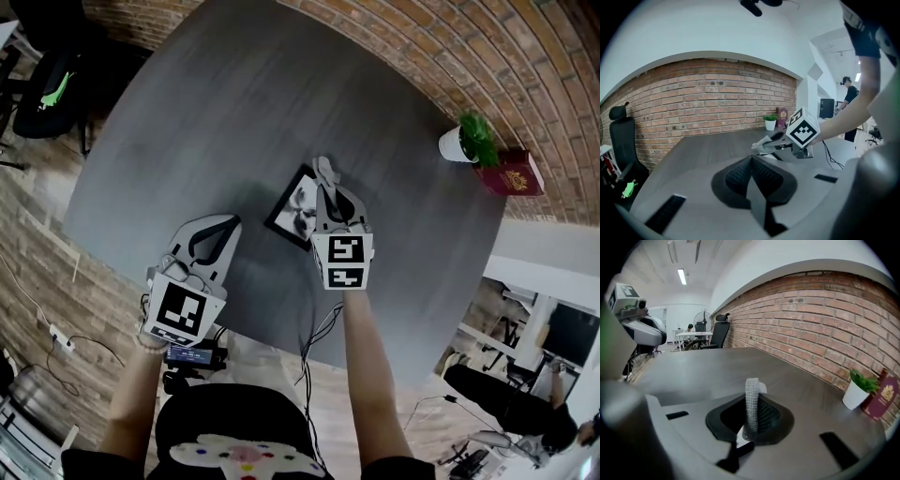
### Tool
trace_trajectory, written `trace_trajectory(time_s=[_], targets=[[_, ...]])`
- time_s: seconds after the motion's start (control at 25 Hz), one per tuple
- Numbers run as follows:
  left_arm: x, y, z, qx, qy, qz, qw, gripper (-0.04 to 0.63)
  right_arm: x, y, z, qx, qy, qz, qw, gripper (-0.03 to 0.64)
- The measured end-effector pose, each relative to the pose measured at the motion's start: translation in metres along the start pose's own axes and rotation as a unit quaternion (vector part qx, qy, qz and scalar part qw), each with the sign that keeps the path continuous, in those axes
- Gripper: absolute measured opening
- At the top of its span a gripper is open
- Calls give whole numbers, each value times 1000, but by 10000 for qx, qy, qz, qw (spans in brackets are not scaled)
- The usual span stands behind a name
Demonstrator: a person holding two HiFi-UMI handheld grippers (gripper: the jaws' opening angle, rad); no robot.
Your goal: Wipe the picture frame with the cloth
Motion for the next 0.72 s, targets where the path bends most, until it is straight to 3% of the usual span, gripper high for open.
trace_trajectory(time_s=[0.72], targets=[[1, 14, 11, 164, -325, 216, 9991, 9, 6, 12, -37, 524, -642, 317, 9961, 25]])
Point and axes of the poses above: the fingertips, and each gripper's own axes: z backward along the fingers, x to its left, y out of its underside, the point moved 9 cm from there along z, backward along the fingers, and after that the axes turned 3 degrees about -y, right-handed, at the moved point
